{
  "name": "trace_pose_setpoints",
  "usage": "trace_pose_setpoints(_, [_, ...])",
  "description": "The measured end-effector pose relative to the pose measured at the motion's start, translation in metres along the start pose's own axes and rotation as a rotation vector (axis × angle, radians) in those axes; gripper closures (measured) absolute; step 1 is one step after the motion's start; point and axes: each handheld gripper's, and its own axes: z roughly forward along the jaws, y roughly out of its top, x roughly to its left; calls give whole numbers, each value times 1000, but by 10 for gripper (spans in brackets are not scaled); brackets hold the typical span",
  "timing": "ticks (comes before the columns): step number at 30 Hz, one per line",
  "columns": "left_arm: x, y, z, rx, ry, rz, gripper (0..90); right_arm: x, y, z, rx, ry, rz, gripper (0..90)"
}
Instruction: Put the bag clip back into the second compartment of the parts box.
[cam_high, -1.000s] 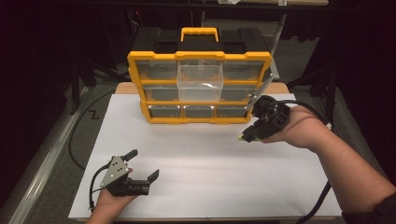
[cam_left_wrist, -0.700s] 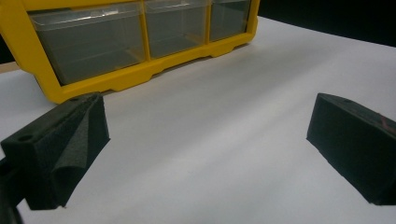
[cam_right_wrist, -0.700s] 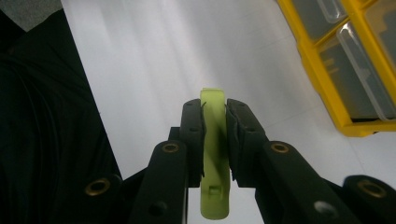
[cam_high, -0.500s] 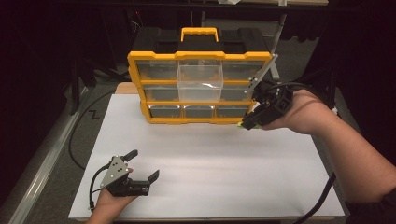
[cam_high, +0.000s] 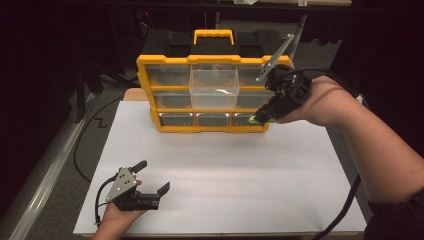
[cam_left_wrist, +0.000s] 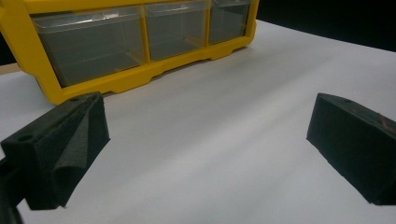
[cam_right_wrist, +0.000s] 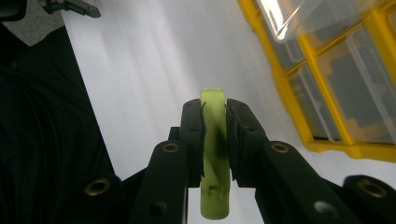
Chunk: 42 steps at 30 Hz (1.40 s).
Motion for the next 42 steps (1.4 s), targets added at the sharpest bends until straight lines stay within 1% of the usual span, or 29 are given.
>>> trace_pose_setpoints(1, [0, 0, 0, -1, -1, -1, 2, 0, 5, -4, -4, -4, -4, 789])
trace_pose_setpoints(5, [0, 0, 0, -3, -2, -3, 2, -2, 13, -8, -6, -8, -13, 789])
trace_pose_setpoints(13, [0, 0, -2, -4, -3, -3, 2, -9, 30, -18, -18, -19, -11, 789])
trace_pose_setpoints(14, [0, 0, -2, -4, -3, -3, 2, -9, 30, -18, -18, -19, -11, 789])
trace_pose_setpoints(18, [1, 0, -2, -8, -4, -6, 2, -14, 42, -21, -38, -21, -22, 789])
trace_pose_setpoints(28, [1, 0, -2, -10, -5, -11, 2, -25, 65, -16, -57, -24, -31, 788])
trace_pose_setpoints(30, [1, 0, -2, -9, -5, -14, 2, -27, 69, -15, -57, -28, -41, 788])
trace_pose_setpoints(31, [1, 0, -2, -9, -5, -13, 2, -28, 71, -15, -58, -28, -37, 789])
trace_pose_setpoints(33, [1, 0, -2, -11, -6, -13, 3, -29, 76, -14, -62, -29, -43, 789])
trace_pose_setpoints(37, [1, 0, -2, -8, -11, -13, 2, -33, 87, -9, -57, -32, -46, 789])
trace_pose_setpoints(41, [1, 0, -2, -7, -17, -12, 2, -37, 97, -5, -51, -43, -60, 788])
trace_pose_setpoints(42, [1, 0, -2, -7, -17, -12, 2, -37, 97, -5, -51, -43, -60, 788])
